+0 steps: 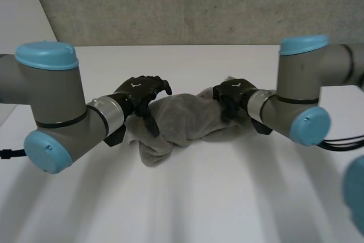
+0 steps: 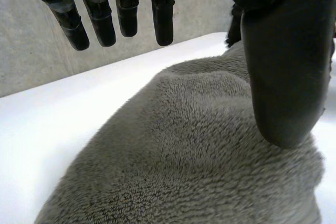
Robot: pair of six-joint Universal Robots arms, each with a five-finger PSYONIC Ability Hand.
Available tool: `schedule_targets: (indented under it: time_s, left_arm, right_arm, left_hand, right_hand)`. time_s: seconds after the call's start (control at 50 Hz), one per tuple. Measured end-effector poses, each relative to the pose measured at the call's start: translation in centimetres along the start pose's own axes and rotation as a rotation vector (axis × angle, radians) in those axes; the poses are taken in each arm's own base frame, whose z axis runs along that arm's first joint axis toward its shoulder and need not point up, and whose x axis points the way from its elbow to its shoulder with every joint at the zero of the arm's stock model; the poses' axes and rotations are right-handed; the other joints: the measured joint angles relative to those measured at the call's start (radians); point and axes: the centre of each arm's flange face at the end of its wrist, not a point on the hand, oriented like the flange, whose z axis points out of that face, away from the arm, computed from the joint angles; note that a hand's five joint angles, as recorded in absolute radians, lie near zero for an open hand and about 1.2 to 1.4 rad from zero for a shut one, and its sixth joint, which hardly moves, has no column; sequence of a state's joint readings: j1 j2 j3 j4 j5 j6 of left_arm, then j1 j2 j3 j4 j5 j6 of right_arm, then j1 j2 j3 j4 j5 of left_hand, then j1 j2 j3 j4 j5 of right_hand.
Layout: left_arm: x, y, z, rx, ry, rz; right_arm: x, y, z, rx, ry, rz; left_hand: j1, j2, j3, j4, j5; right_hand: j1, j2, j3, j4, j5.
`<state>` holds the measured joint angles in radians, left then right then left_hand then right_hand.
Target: Fold the towel.
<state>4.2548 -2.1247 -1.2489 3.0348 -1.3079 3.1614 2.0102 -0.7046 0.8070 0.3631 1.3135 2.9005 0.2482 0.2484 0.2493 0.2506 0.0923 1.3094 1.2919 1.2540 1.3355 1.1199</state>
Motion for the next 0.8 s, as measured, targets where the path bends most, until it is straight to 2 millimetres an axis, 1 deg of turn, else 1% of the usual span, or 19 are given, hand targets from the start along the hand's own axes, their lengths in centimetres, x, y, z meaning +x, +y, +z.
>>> schedule_targets:
  time_s: [0.02,0.04,0.06,0.1,0.16,0.18,0.22,0.26,0.28,0.32,0.36,0.42,0.48,0.56,0.64,0.7,0.74,0.76,0.8]
  left_arm:
    - [0.0,-0.1,-0.1,0.001,0.000,0.000]
    - [0.0,-0.2,-0.4,0.002,-0.001,0.000]
    - [0.0,-0.2,-0.6,0.002,-0.002,0.000]
    - [0.0,-0.3,-1.1,0.003,-0.005,-0.001]
    - [0.0,-0.3,-1.7,-0.001,-0.007,-0.002]
    - [0.0,-0.2,-1.8,-0.003,-0.007,-0.003]
    - [0.1,-0.1,-2.1,-0.009,-0.008,-0.004]
    - [0.2,0.2,-2.3,-0.020,-0.007,-0.006]
    - [0.2,0.4,-2.4,-0.024,-0.007,-0.006]
    - [0.2,0.7,-2.5,-0.034,-0.007,-0.006]
    - [0.3,0.9,-2.6,-0.041,-0.006,-0.003]
    - [0.3,1.0,-2.5,-0.044,-0.006,0.005]
    - [0.2,0.7,-2.2,-0.032,-0.005,0.017]
    - [0.0,0.0,-1.5,-0.008,-0.004,0.031]
    - [-0.3,-0.7,0.0,0.021,-0.002,0.043]
    - [-0.4,-1.0,1.1,0.034,0.008,0.048]
    - [-0.6,-1.1,2.3,0.040,0.024,0.052]
    - [-0.6,-1.1,2.6,0.039,0.029,0.053]
    - [-0.7,-0.9,3.4,0.035,0.044,0.058]
  right_arm:
    - [0.0,-0.1,-0.4,-0.001,0.000,0.000]
    - [-0.1,-0.1,-1.5,-0.005,0.000,-0.005]
    - [-0.2,0.0,-2.1,-0.007,-0.001,-0.010]
    - [-0.6,0.5,-3.9,-0.019,-0.006,-0.035]
    - [-1.4,2.1,-6.4,-0.052,-0.020,-0.097]
    - [-1.6,2.4,-6.8,-0.061,-0.023,-0.110]
    - [-2.4,3.9,-8.3,-0.100,-0.040,-0.169]
    - [-2.9,4.9,-9.4,-0.130,-0.055,-0.213]
    - [-3.3,5.5,-10.0,-0.150,-0.065,-0.240]
    - [-3.7,6.2,-10.8,-0.173,-0.077,-0.275]
    - [-4.0,6.5,-11.6,-0.190,-0.087,-0.308]
    - [-3.9,6.0,-12.2,-0.183,-0.081,-0.333]
    - [-3.2,4.7,-12.4,-0.145,-0.050,-0.338]
    - [-1.9,2.6,-12.3,-0.086,-0.001,-0.325]
    - [-0.4,0.7,-11.4,-0.028,0.042,-0.284]
    - [0.6,0.2,-10.2,-0.013,0.058,-0.257]
    - [1.4,0.1,-8.6,-0.009,0.069,-0.237]
    - [1.6,0.1,-8.3,-0.008,0.071,-0.234]
    - [2.2,0.2,-6.9,-0.006,0.078,-0.225]
  left_hand:
    - [0.000,0.000,0.000,0.000,0.000]
    - [0.000,0.000,0.000,0.000,-0.001]
    - [0.000,0.000,0.000,0.000,-0.002]
    - [0.000,0.000,0.000,0.000,-0.002]
    - [0.000,0.000,0.000,0.000,-0.002]
    - [0.000,0.000,0.000,0.000,-0.002]
    - [0.000,0.000,0.000,0.000,-0.002]
    - [0.000,0.000,0.000,0.000,-0.002]
    - [0.000,0.000,0.000,0.000,-0.002]
    - [0.000,0.000,0.000,0.000,-0.002]
    - [0.000,0.000,0.000,0.000,-0.003]
    - [-0.001,0.000,0.000,0.000,-0.004]
    - [-0.001,0.000,0.000,0.000,-0.004]
    - [-0.002,0.000,-0.001,-0.001,-0.004]
    - [-0.002,-0.001,-0.001,-0.001,-0.005]
    - [-0.002,-0.001,-0.001,-0.001,-0.005]
    - [-0.002,-0.001,-0.001,-0.001,-0.005]
    - [-0.002,-0.001,-0.001,-0.001,-0.005]
    - [-0.002,-0.001,-0.001,-0.001,-0.005]
  right_hand:
    - [0.000,0.000,0.001,0.000,0.000]
    - [0.000,0.000,0.003,0.000,0.000]
    - [0.000,0.000,0.003,0.000,0.000]
    - [0.000,0.003,0.008,0.000,0.000]
    - [0.000,0.003,0.013,0.000,0.000]
    - [0.000,0.003,0.013,0.000,0.000]
    - [-0.081,-0.068,-0.026,-0.100,-0.063]
    - [-0.331,-0.318,-0.261,-0.351,-0.316]
    - [-0.516,-0.502,-0.431,-0.513,-0.488]
    - [-0.684,-0.671,-0.629,-0.706,-0.679]
    - [-0.805,-0.782,-0.750,-0.829,-0.818]
    - [-0.930,-0.917,-0.886,-0.971,-0.957]
    - [-1.037,-1.017,-0.984,-1.068,-1.055]
    - [-1.074,-1.045,-1.006,-1.081,-1.055]
    - [-1.075,-1.045,-1.006,-1.081,-1.056]
    - [-1.075,-1.045,-1.006,-1.081,-1.055]
    - [-1.075,-1.045,-1.006,-1.081,-1.055]
    - [-1.075,-1.045,-1.006,-1.081,-1.055]
    - [-1.075,-1.045,-1.006,-1.081,-1.055]
